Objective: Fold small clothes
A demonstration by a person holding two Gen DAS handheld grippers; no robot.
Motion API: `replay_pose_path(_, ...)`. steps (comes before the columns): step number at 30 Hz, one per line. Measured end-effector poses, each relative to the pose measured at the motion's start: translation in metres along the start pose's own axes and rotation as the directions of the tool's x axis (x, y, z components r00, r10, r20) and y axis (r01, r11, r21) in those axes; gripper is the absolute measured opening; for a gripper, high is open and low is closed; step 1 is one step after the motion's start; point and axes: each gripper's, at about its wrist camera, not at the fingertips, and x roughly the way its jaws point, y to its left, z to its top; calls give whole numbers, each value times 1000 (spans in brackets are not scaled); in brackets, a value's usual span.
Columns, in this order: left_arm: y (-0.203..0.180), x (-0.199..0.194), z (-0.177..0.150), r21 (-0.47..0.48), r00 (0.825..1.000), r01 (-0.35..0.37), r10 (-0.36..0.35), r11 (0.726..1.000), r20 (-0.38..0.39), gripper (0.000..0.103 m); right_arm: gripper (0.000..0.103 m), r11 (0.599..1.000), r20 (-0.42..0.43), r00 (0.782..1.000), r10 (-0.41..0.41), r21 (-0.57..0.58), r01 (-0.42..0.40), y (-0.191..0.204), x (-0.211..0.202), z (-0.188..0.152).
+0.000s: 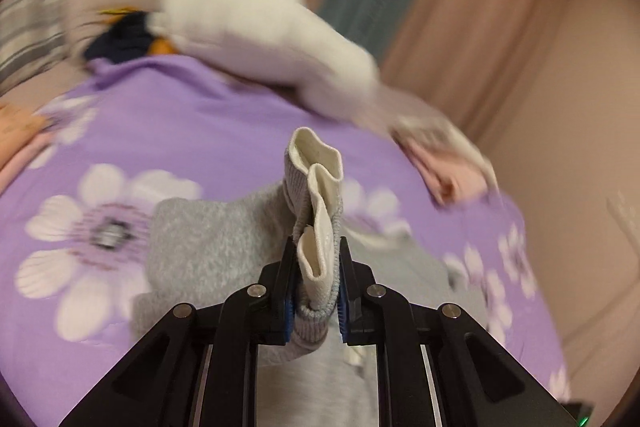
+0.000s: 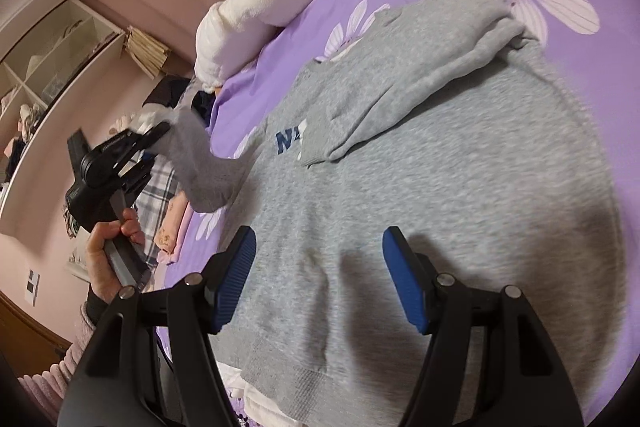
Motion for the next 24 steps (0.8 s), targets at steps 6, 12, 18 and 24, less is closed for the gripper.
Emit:
replay_pose_path(6, -61, 56, -46, 197, 985, 22, 13, 980, -172, 15, 68, 998, 20, 999, -26, 50, 25, -15, -8, 9)
replay_pose_path(12, -74, 73, -75, 257, 960, 42, 32, 965, -279, 54, 70, 994, 13, 999, -42, 98, 41, -19, -6, 28)
replay_pose_path(18, -27, 37, -64, 122, 969, 17, 13, 992, -245, 61, 70, 997, -57, 998, -34, 62, 37, 2, 21, 48)
replay_pose_path(24, 41, 5, -55, 1, 980, -63, 62, 998, -188, 62, 69, 999, -57, 997, -46, -25, 44, 27, 67, 76)
